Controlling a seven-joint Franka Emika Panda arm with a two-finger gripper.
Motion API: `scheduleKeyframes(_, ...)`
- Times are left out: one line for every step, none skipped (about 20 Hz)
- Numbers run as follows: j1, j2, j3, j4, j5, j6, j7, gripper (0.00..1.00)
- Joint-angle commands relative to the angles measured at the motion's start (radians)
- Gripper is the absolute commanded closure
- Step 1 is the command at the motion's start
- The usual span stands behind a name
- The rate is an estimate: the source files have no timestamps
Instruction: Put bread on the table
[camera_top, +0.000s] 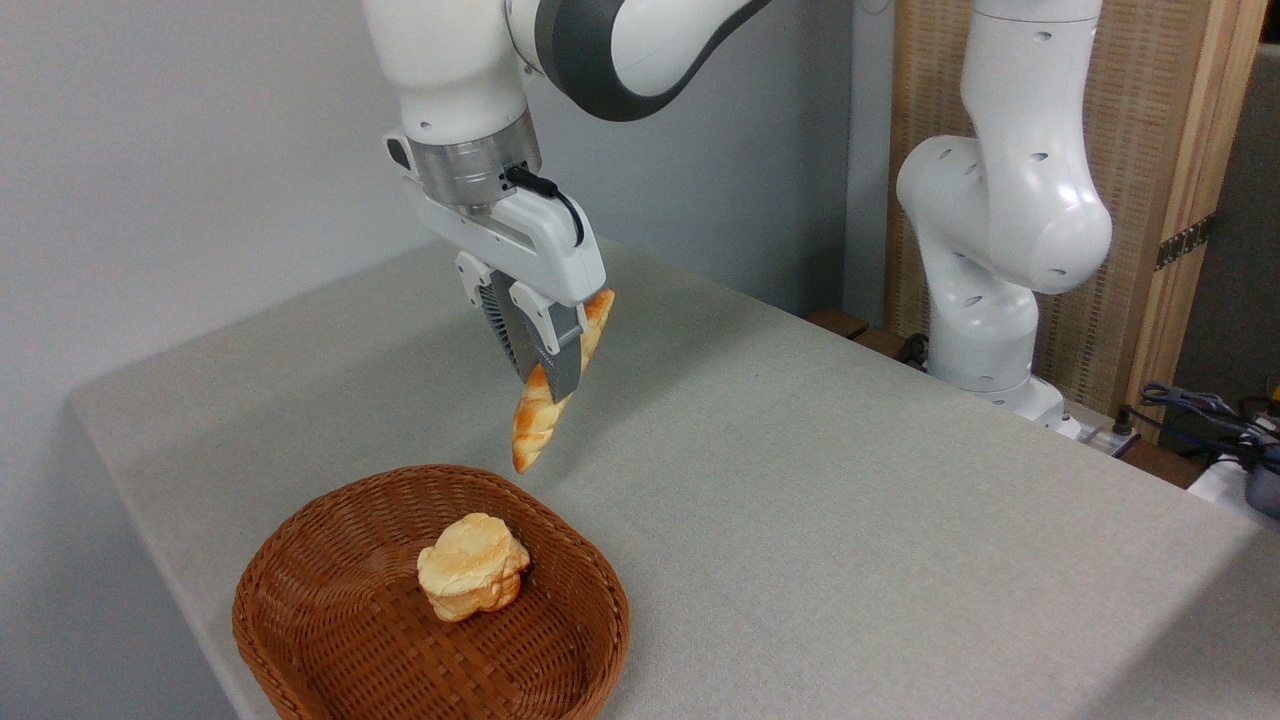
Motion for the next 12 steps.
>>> scheduleKeyframes(-0.011,0.007,0.009,-0.001,-0.004,-0.018,0.022,0.00)
scheduleKeyframes(-0.011,0.013,0.007,-0.001,-0.003,-0.018,0.022,0.00)
scheduleKeyframes(-0.019,0.017,0.007,-0.001,-0.001,-0.018,0.022,0.00)
scheduleKeyframes(-0.023,0.023,0.009,-0.001,0.000,-0.018,0.022,0.00)
scheduleKeyframes(-0.023,0.025,0.007,-0.001,0.000,-0.018,0.022,0.00)
scheduleKeyframes(-0.025,0.025,0.007,0.000,0.000,-0.018,0.020,0.00)
scheduleKeyframes(-0.023,0.025,0.009,0.000,0.000,-0.018,0.022,0.00)
scheduleKeyframes(-0.023,0.025,0.007,0.002,0.000,-0.018,0.022,0.00)
scheduleKeyframes(-0.023,0.024,0.009,0.005,0.002,-0.016,0.022,0.00)
scheduleKeyframes(-0.023,0.024,0.009,0.015,0.002,-0.008,0.022,0.00)
scheduleKeyframes(-0.023,0.022,0.010,0.031,0.004,0.002,0.022,0.00)
scheduleKeyframes(-0.023,0.024,0.013,0.050,0.007,0.013,0.022,0.00)
